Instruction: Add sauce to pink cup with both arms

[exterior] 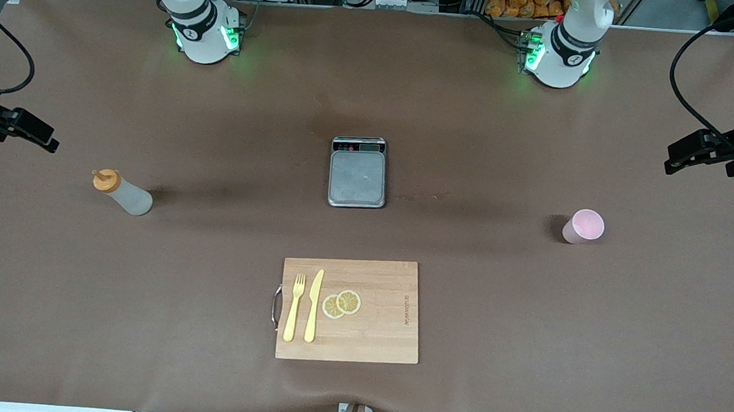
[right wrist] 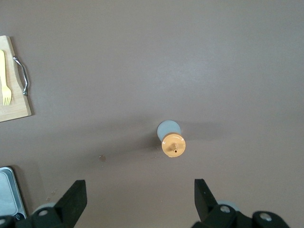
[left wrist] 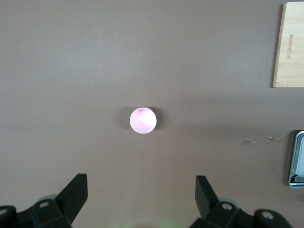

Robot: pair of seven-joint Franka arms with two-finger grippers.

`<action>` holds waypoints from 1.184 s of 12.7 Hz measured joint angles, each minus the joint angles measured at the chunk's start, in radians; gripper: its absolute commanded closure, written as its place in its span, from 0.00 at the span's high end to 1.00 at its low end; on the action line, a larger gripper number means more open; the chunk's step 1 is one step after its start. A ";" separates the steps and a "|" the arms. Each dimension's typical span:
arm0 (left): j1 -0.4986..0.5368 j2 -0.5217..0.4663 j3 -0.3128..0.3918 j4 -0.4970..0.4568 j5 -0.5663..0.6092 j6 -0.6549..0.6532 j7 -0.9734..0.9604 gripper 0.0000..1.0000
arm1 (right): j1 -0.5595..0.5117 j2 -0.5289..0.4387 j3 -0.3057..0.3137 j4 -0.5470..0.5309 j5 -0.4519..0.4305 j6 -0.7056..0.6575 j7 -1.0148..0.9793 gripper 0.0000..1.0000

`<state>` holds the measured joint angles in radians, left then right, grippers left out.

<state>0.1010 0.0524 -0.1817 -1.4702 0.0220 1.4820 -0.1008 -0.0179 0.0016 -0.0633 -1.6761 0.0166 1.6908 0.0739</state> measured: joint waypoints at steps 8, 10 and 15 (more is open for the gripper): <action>0.000 0.000 -0.001 0.000 0.039 0.000 0.000 1.00 | 0.000 0.000 0.000 0.001 -0.001 -0.001 0.000 1.00; 0.001 0.000 -0.001 -0.006 0.040 -0.001 0.000 1.00 | -0.004 0.004 -0.001 0.000 -0.003 -0.001 0.000 1.00; 0.023 0.003 0.001 -0.060 0.040 0.020 0.000 1.00 | -0.042 0.036 -0.001 0.000 -0.005 -0.001 -0.002 1.00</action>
<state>0.1236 0.0549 -0.1805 -1.5301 0.0617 1.5017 -0.1007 -0.0597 0.0381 -0.0641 -1.6760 0.0114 1.6895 0.0722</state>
